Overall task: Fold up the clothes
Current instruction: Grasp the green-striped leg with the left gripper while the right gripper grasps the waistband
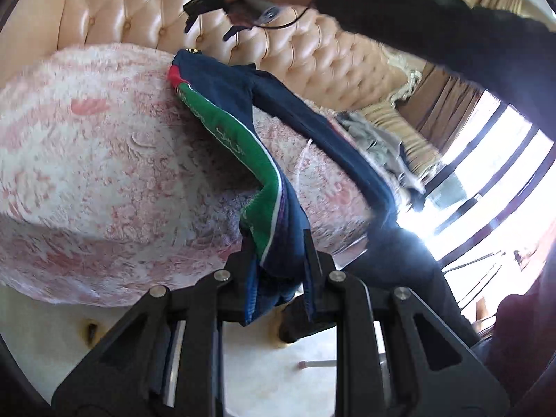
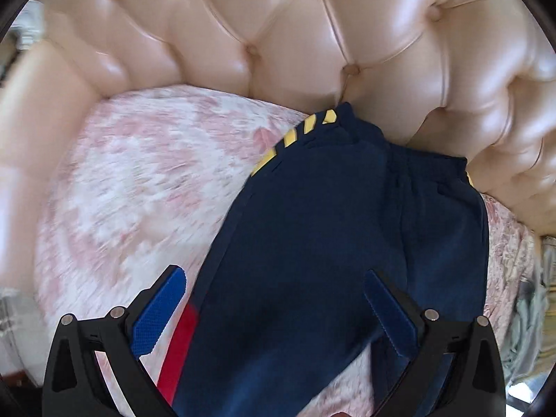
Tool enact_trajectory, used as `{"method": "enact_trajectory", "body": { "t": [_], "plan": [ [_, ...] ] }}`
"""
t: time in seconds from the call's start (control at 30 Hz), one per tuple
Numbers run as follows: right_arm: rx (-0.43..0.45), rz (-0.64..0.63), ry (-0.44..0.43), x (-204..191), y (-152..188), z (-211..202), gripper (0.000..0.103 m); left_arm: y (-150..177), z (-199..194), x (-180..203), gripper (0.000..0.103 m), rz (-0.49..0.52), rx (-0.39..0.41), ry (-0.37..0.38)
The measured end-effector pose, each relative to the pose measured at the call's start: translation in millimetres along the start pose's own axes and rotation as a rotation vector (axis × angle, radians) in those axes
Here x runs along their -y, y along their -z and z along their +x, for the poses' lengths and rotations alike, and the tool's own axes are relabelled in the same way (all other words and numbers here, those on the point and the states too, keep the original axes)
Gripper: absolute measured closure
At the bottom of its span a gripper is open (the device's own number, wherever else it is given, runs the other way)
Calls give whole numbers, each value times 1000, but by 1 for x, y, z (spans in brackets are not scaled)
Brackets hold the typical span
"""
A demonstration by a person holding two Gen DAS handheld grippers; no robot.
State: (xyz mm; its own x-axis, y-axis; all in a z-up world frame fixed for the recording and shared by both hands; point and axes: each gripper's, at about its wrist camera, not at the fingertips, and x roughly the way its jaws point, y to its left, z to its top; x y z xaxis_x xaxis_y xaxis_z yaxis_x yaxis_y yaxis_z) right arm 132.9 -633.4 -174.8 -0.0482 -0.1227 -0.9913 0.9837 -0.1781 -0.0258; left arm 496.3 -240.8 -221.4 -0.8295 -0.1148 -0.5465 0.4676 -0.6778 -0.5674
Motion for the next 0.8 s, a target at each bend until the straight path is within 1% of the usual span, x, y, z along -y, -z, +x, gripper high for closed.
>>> {"method": "enact_trajectory", "body": {
  "t": [0.1, 0.13, 0.3, 0.33, 0.37, 0.4, 0.43, 0.47, 0.5, 0.53, 0.57, 0.6, 0.63, 0.67, 0.73, 0.8],
  "plan": [
    [-53, 16, 49, -9, -21, 36, 0, 3, 2, 0, 79, 2, 4, 3],
    [-59, 16, 62, -11, -23, 43, 0, 4, 3, 0, 79, 7, 4, 2],
    [-57, -9, 131, -23, -27, 64, 0, 4, -1, -2, 79, -6, 23, 28],
    [-62, -16, 142, -25, -27, 67, 2, 3, -3, -2, 79, -8, 30, 30],
    [-66, -24, 152, -27, -26, 70, 7, 4, -4, -1, 79, -9, 37, 29],
    [-71, -31, 163, -29, -26, 73, 10, 4, -5, -1, 79, -9, 41, 30],
    [-73, -40, 172, -31, -25, 75, 17, 3, -6, -1, 79, -9, 45, 31],
    [-81, -46, 173, -31, -24, 77, 30, 3, -8, -2, 79, -8, 49, 32],
    [-92, -51, 172, -32, -22, 80, 37, 3, -9, -1, 79, -8, 51, 33],
    [-95, -52, 173, -31, -21, 82, 47, 3, -10, -1, 79, -7, 54, 33],
    [-97, -52, 175, -31, -19, 83, 53, 2, -11, 0, 79, -2, 56, 31],
    [-96, -52, 162, -30, -18, 83, 55, 2, -12, 0, 79, 3, 58, 29],
    [-92, -51, 153, -30, -17, 81, 63, 1, -13, 2, 79, 11, 56, 31],
    [-82, -49, 145, -29, -16, 78, 75, 1, -13, 3, 79, 19, 55, 32],
    [-61, -44, 124, -24, -14, 68, 89, -1, -14, 7, 79, 36, 51, 39],
    [-44, -37, 101, -18, -12, 56, 92, -5, -15, 13, 79, 69, 43, 47]
  ]
}}
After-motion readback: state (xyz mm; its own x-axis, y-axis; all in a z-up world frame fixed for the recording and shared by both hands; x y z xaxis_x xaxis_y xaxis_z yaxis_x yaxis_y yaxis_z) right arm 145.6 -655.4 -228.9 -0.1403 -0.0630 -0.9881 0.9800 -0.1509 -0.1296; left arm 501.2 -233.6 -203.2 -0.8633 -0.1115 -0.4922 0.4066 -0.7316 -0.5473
